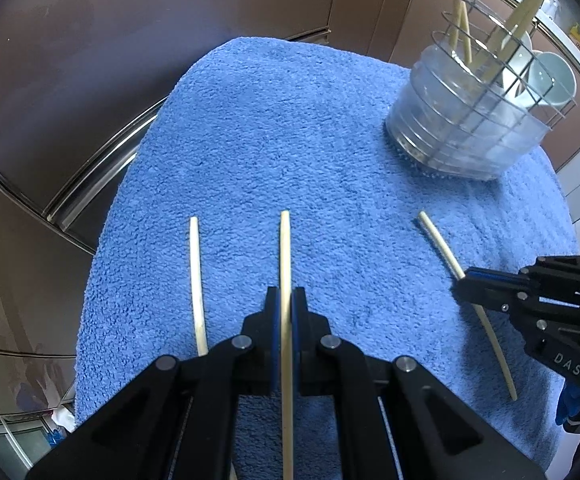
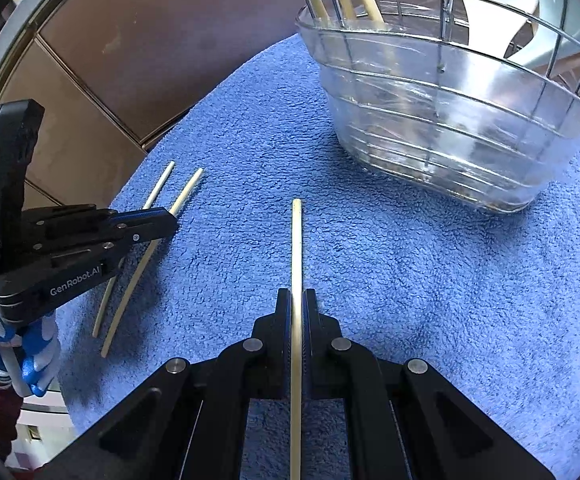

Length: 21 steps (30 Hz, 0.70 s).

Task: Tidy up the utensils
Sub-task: 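Grasp two chopsticks together with the left gripper while the right gripper holds its chopstick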

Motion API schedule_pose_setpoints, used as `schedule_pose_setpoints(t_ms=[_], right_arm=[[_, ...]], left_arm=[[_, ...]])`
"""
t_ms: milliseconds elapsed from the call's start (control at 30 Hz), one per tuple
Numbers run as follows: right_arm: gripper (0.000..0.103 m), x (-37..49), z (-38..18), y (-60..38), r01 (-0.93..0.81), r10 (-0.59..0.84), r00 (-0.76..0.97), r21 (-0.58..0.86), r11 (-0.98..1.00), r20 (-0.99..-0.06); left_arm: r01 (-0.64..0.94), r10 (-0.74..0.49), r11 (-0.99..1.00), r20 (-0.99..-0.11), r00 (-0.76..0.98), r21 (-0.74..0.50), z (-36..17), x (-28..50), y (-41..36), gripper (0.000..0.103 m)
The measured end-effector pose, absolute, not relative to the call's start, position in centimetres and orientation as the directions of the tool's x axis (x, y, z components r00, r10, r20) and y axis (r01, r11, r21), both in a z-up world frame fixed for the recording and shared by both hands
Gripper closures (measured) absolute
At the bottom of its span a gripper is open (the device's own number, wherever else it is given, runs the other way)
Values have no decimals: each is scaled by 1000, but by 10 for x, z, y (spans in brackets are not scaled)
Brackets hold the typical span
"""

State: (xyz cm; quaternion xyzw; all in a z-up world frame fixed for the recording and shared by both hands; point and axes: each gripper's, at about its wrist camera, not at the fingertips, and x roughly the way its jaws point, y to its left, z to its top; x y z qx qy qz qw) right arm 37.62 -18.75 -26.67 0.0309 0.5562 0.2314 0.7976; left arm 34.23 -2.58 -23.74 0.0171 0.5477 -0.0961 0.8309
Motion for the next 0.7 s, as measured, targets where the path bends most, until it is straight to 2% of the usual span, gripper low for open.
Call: schedule_pose_setpoints(t_ms=[700], right_arm=[[98,377,-260,-185,-325,425,274,332,885,-863]], left_arm=[[116,-130,989,-911,392,-91,-236,346,-3,98]])
